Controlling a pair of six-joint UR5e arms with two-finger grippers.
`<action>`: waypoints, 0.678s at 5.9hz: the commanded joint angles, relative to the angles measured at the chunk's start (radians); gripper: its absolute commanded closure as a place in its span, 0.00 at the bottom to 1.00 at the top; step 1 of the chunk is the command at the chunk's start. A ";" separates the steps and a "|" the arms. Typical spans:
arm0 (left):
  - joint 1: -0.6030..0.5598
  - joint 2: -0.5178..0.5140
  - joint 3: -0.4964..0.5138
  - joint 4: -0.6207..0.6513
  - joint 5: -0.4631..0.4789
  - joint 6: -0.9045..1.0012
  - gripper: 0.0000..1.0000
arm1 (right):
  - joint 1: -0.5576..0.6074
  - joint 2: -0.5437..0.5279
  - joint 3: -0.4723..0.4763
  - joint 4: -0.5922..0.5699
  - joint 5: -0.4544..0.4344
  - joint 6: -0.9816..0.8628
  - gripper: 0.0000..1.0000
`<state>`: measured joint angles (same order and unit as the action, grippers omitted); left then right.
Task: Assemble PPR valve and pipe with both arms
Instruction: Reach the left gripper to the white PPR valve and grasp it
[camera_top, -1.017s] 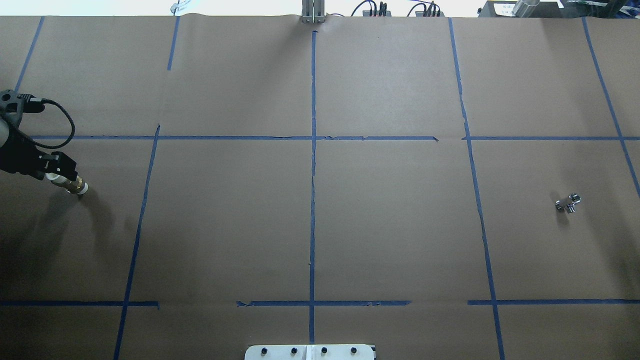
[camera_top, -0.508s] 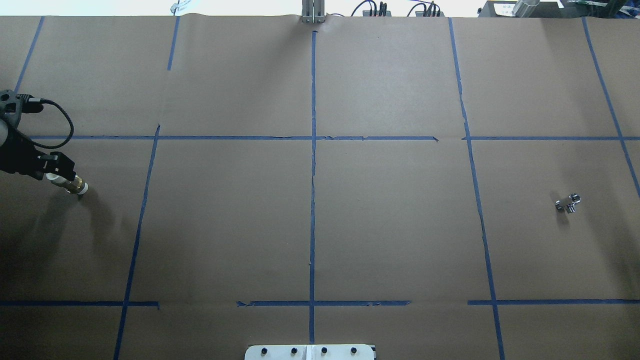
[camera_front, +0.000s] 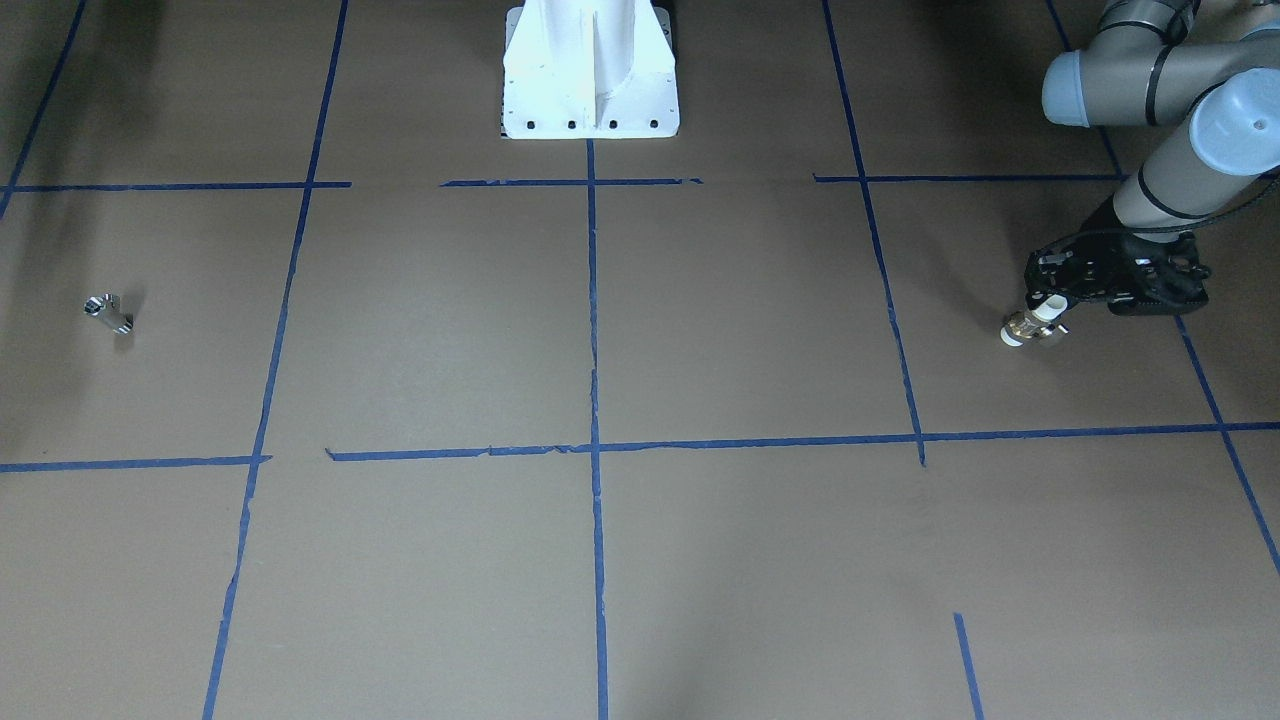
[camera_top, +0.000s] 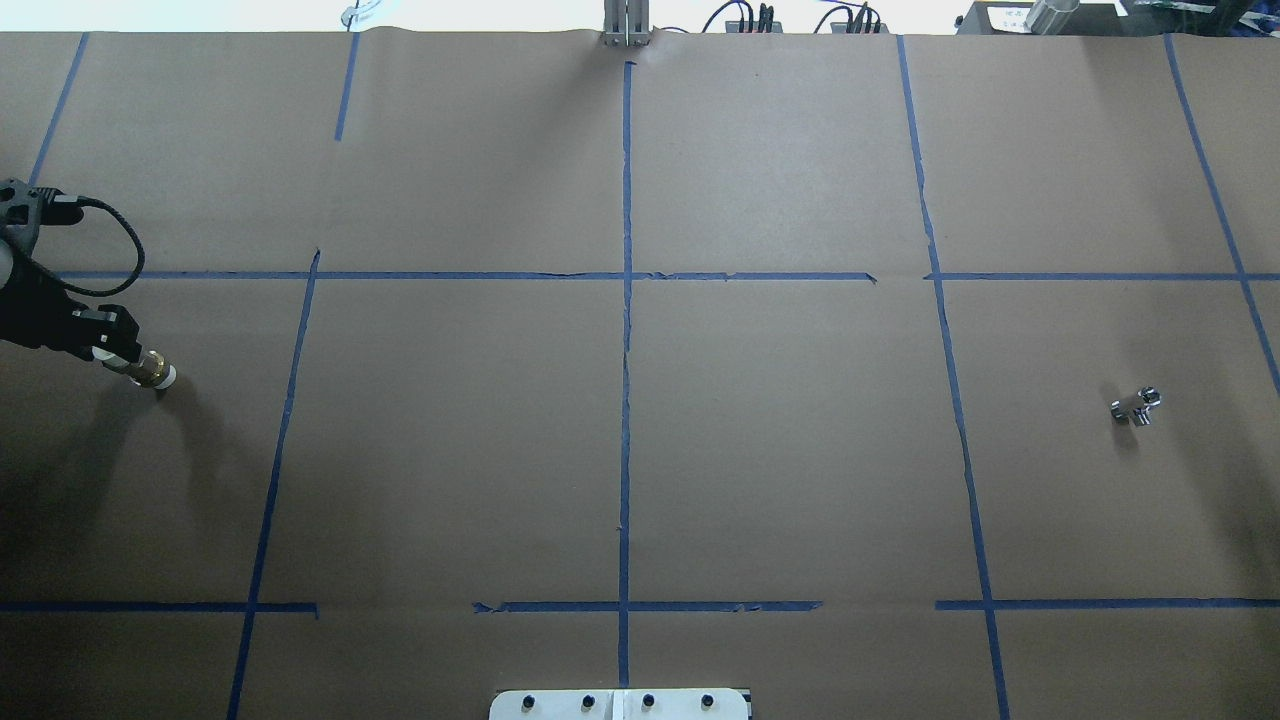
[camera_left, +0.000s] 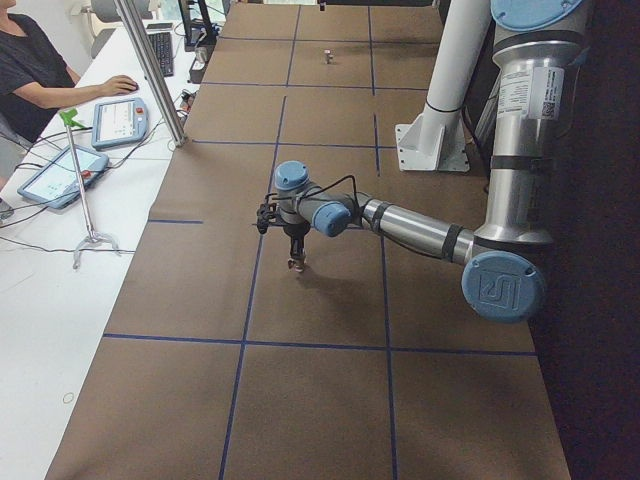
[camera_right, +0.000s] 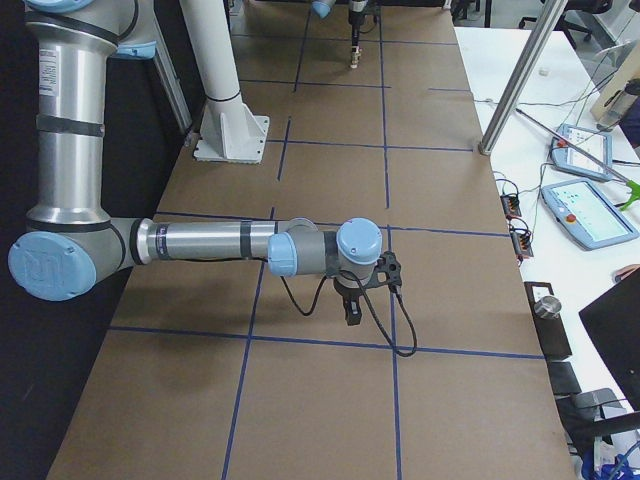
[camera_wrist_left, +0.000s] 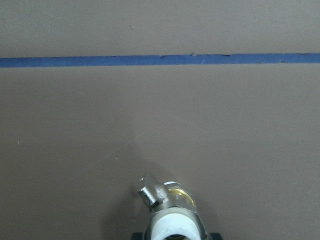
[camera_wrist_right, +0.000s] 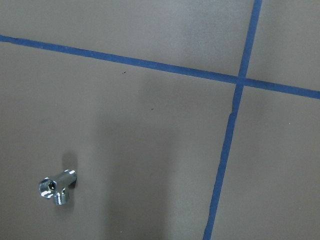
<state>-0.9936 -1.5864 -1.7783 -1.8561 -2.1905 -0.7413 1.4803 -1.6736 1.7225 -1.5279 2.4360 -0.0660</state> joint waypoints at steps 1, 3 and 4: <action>-0.026 -0.003 -0.015 0.001 0.000 0.000 1.00 | 0.000 0.000 -0.004 0.021 0.000 0.002 0.00; -0.039 -0.109 -0.058 0.046 -0.008 -0.016 1.00 | 0.000 -0.002 -0.004 0.026 0.002 0.002 0.00; -0.021 -0.229 -0.064 0.133 -0.012 -0.042 1.00 | 0.000 0.000 -0.004 0.026 0.000 0.002 0.00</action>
<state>-1.0253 -1.7158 -1.8319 -1.7912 -2.1987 -0.7634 1.4803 -1.6746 1.7182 -1.5026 2.4370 -0.0644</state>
